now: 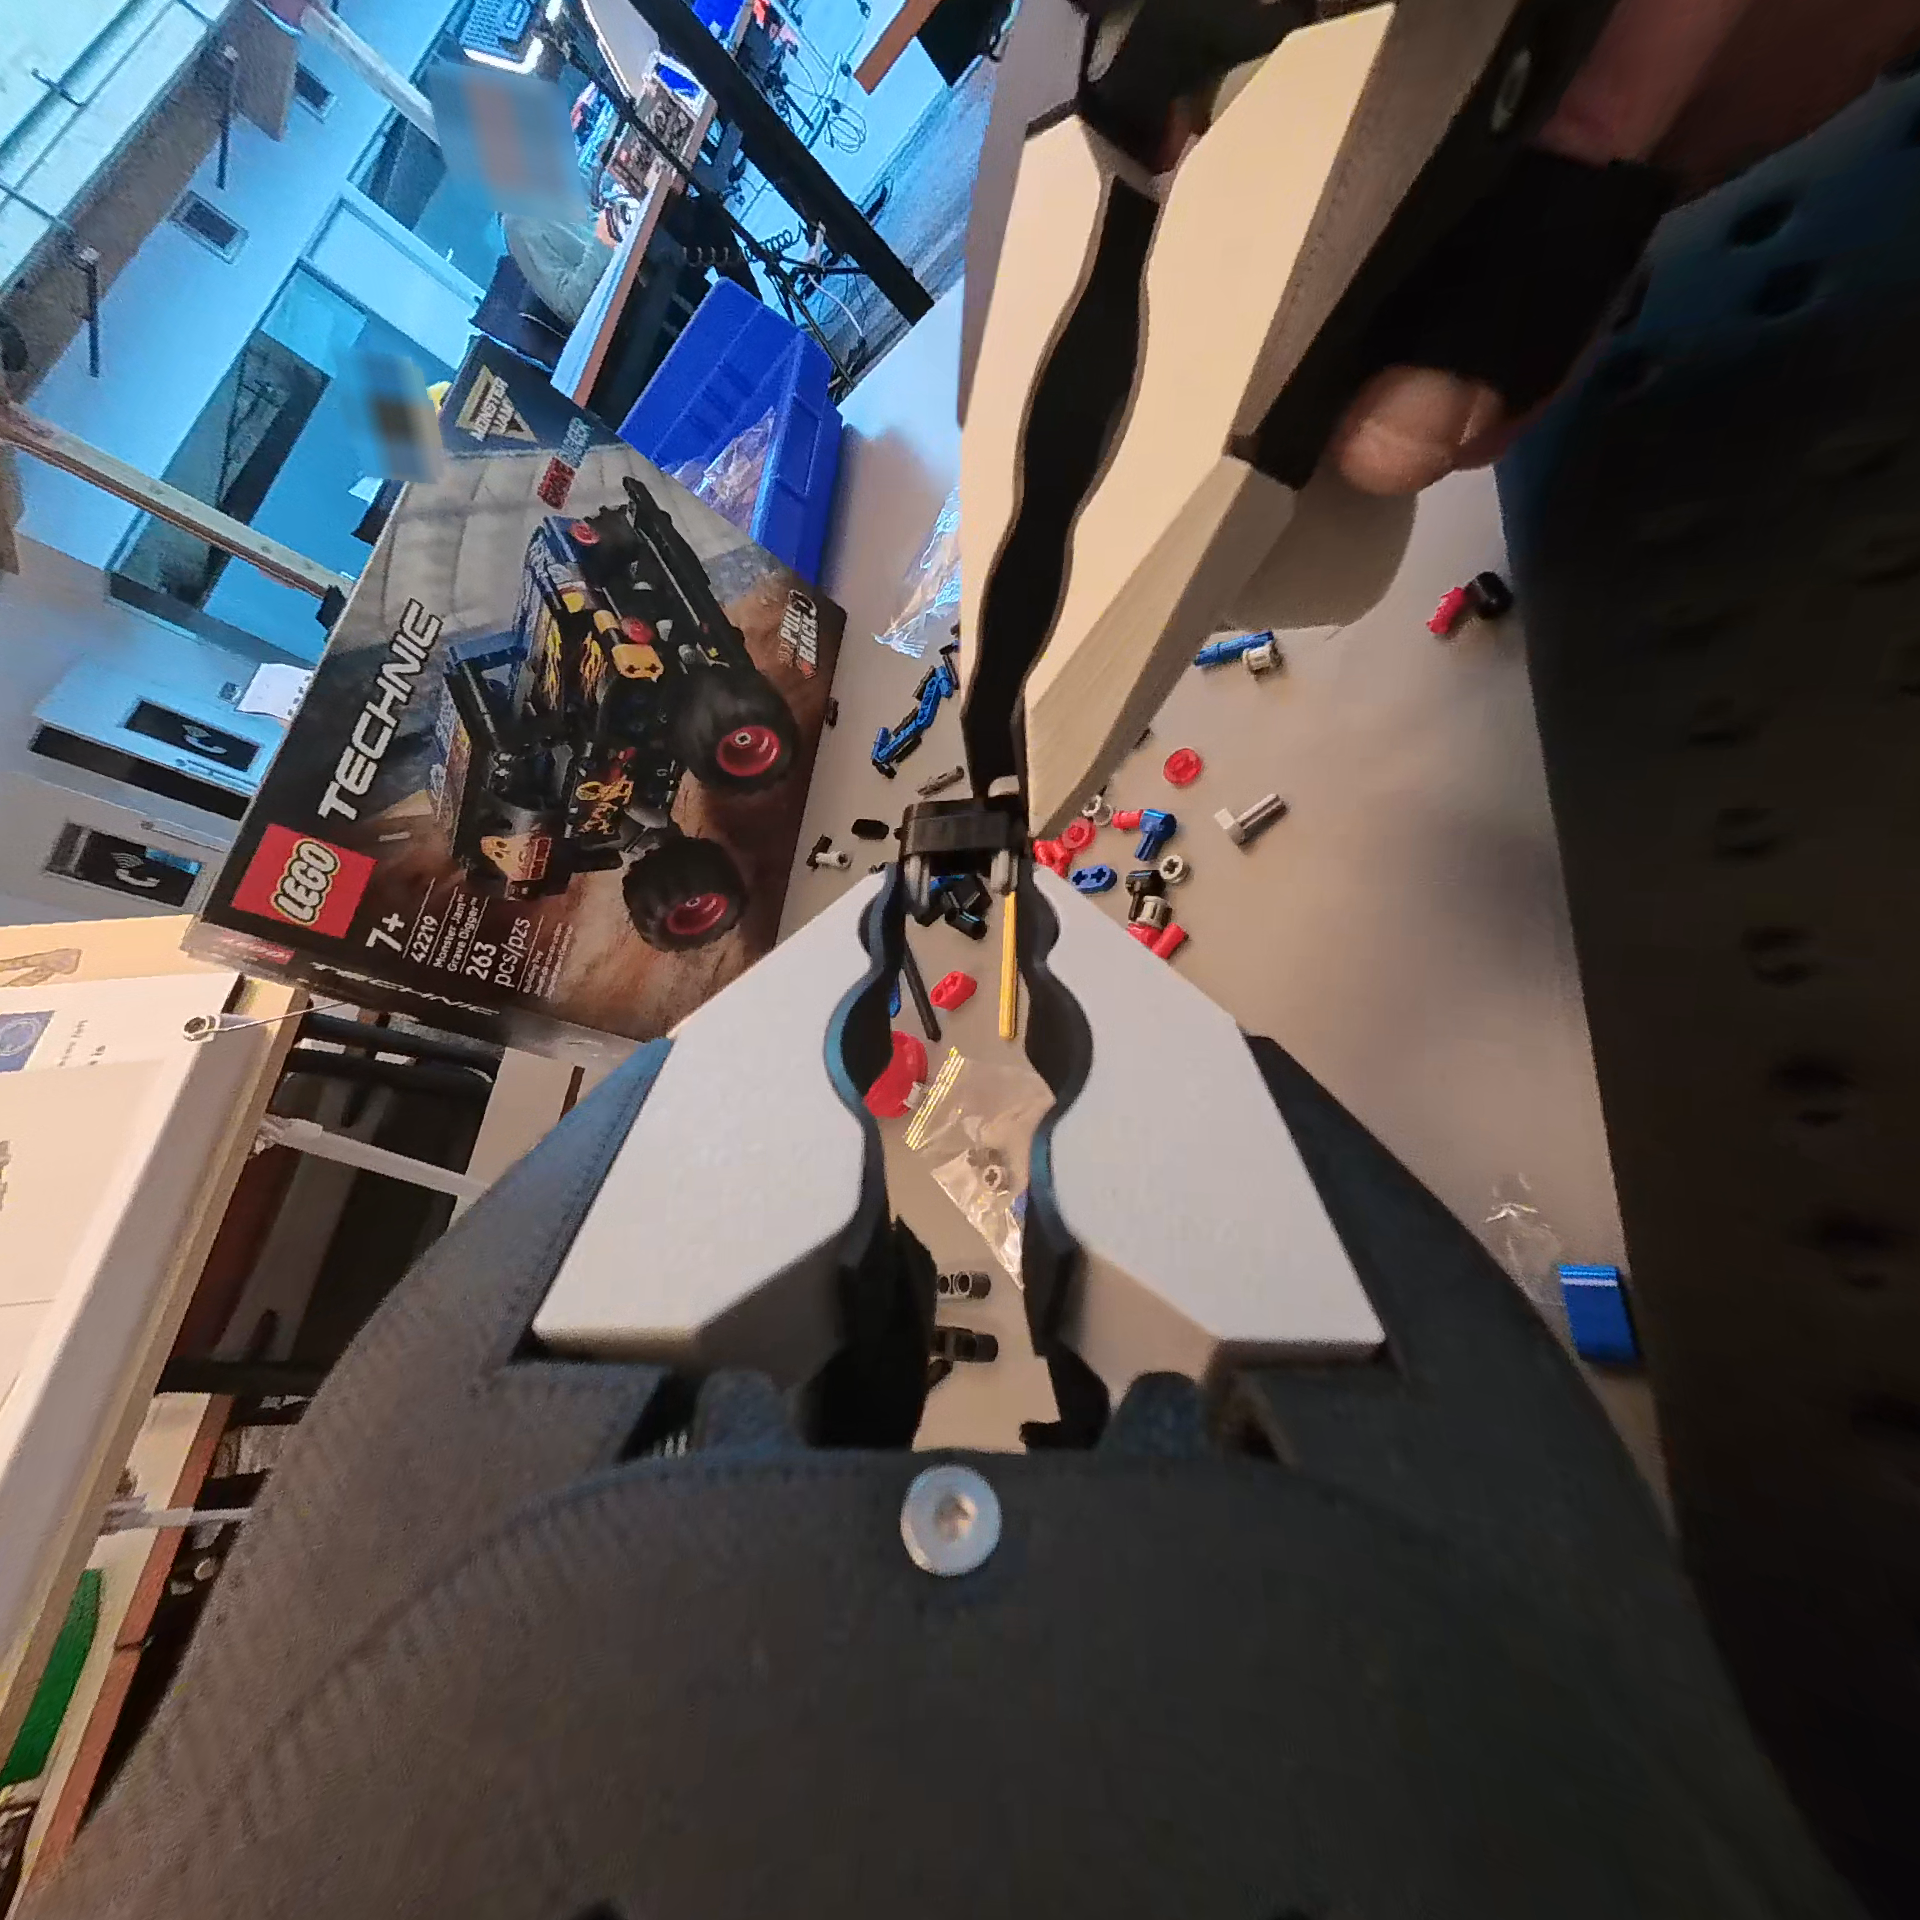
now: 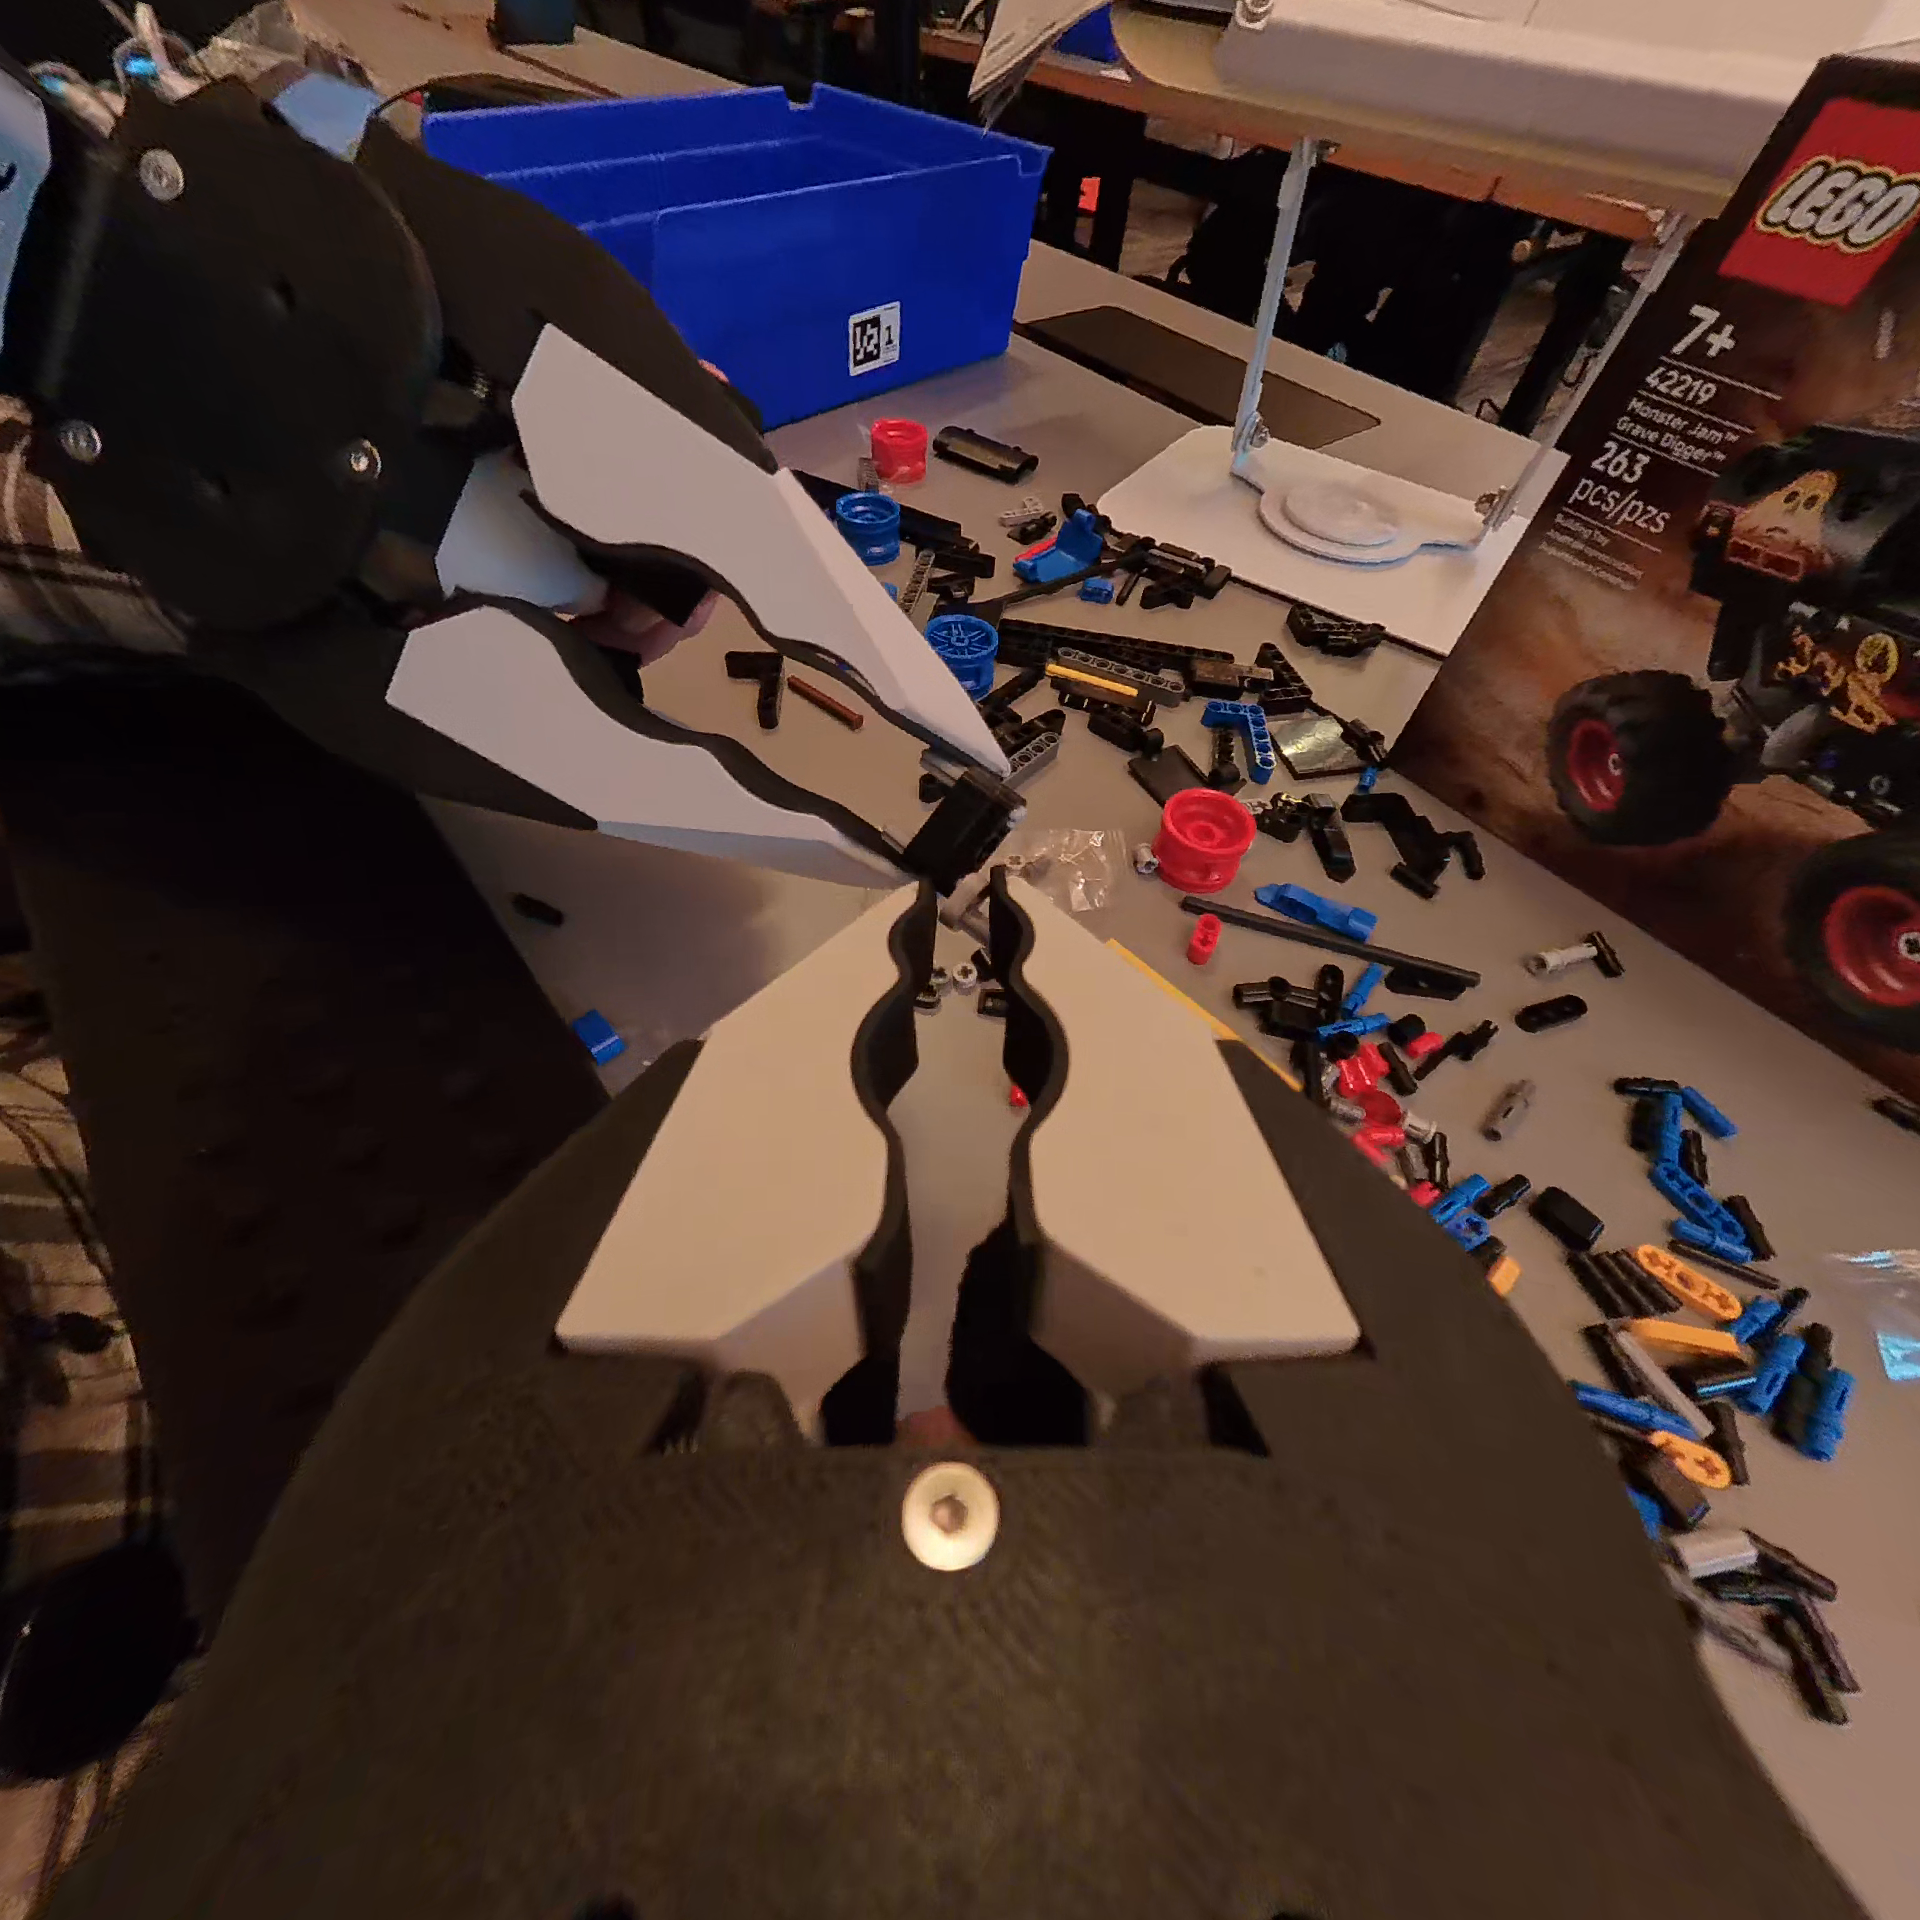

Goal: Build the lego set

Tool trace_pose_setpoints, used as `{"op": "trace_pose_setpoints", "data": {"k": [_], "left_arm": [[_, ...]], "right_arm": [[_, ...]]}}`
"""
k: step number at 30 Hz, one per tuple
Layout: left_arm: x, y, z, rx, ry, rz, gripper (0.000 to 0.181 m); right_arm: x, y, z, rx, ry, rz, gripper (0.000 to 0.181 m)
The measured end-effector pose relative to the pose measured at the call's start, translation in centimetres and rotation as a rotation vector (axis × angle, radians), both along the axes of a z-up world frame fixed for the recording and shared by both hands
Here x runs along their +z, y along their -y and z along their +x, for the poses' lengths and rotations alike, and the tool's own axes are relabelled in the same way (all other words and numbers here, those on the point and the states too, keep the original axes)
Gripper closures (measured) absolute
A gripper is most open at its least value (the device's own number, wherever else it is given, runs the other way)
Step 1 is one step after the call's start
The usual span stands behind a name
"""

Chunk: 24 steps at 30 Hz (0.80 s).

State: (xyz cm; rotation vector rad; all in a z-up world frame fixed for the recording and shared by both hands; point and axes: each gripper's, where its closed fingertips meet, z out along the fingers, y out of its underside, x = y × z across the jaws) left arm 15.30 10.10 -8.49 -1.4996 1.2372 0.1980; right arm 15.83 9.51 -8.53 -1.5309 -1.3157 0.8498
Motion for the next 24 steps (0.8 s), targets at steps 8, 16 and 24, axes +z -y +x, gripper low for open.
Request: {"op": "trace_pose_setpoints", "data": {"k": [8, 16, 24], "left_arm": [[-0.2, 0.0, -0.2, 0.014, -0.053, 0.040, 0.163], [0.1, -0.3, -0.4, 0.018, -0.038, 0.037, 0.162], [-0.7, -0.4, -0.2, 0.028, -0.123, 0.061, 0.162]], "right_arm": [[-0.4, 0.1, -0.3, -0.033, -0.008, -0.033, 0.174], [0.1, -0.1, -0.4, -0.024, -0.056, -0.075, 0.172], [0.1, -0.3, -0.5, -0.005, -0.088, -0.247, 0.168]]}}
